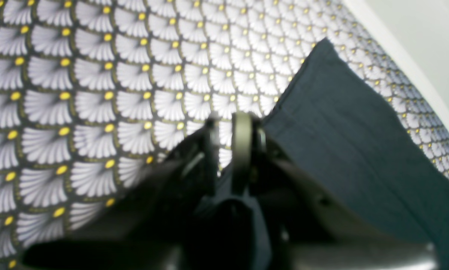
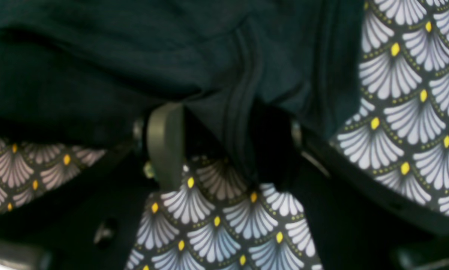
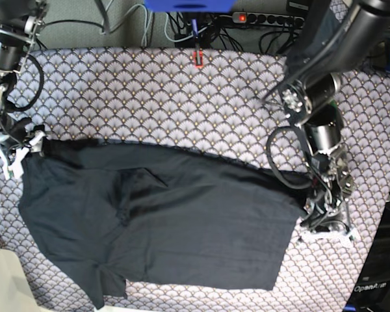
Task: Fold the T-shirt properly
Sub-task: 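Drag the left gripper's fabric along the fold toward the shirt's middle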
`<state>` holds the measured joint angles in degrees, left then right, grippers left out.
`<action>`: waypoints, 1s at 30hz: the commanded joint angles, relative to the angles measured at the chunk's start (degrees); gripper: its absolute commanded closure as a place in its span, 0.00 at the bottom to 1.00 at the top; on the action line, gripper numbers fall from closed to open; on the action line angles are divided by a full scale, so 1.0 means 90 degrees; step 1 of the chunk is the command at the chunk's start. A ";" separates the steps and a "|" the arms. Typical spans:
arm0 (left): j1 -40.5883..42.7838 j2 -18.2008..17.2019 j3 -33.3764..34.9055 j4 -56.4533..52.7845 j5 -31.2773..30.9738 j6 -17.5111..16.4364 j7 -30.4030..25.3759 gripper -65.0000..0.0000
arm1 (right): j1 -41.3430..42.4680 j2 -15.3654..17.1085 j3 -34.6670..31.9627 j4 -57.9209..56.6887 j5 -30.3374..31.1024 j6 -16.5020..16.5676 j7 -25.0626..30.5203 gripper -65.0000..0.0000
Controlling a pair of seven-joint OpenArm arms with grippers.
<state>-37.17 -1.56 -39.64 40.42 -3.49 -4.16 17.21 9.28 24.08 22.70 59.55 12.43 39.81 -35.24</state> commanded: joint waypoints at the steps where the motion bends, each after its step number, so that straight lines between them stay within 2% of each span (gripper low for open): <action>1: -0.0290 -0.0066 0.0023 0.0104 -0.0057 -0.0050 -0.0198 0.92 | 0.0078 0.0123 0.0003 0.0089 0.0060 0.0021 0.0043 0.45; 5: -0.0290 -0.0124 0.0053 0.0163 -0.0545 -0.0099 0.0105 0.92 | 0.0078 0.0123 0.0003 0.0089 0.0060 0.0021 0.0043 0.45; 8: -0.0105 -0.0281 0.0131 0.0808 -0.1005 -0.0109 0.0847 0.92 | 0.0068 0.0123 0.0003 0.0089 0.0060 0.0021 0.0043 0.45; 12: 0.0784 -0.0310 0.0902 0.2937 -0.1229 -0.0070 0.2019 0.92 | 0.0068 0.0133 0.0003 0.0089 0.0060 0.0021 0.0043 0.45; 15: 0.1868 -0.0329 0.1225 0.4852 -0.1180 -0.0060 0.2459 0.92 | 0.0068 0.0133 0.0003 0.0089 0.0060 0.0021 0.0043 0.45; 17: 0.2425 -0.0339 0.1234 0.5692 -0.1171 -0.0060 0.2566 0.92 | 0.0068 0.0133 0.0003 0.0089 0.0060 0.0021 0.0043 0.45; 21: 0.3334 -0.0691 0.1479 0.6541 -0.1171 -0.0070 0.2771 0.92 | 0.0097 0.0133 0.0003 0.0089 0.0060 0.0021 0.0043 0.45; 26: 0.3842 -0.1140 0.2436 0.6160 -0.0672 -0.0099 0.2341 0.92 | 0.0078 0.0133 0.0003 0.0089 0.0060 0.0021 0.0043 0.45; 30: 0.3822 -0.1111 0.3374 0.5555 0.0109 -0.0099 0.2048 0.92 | 0.0097 0.0133 0.0003 0.0089 0.0060 0.0021 0.0043 0.45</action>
<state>-1.69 -11.16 -8.86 89.47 -2.52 -5.43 37.04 9.30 24.10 22.59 59.61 12.43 39.81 -35.29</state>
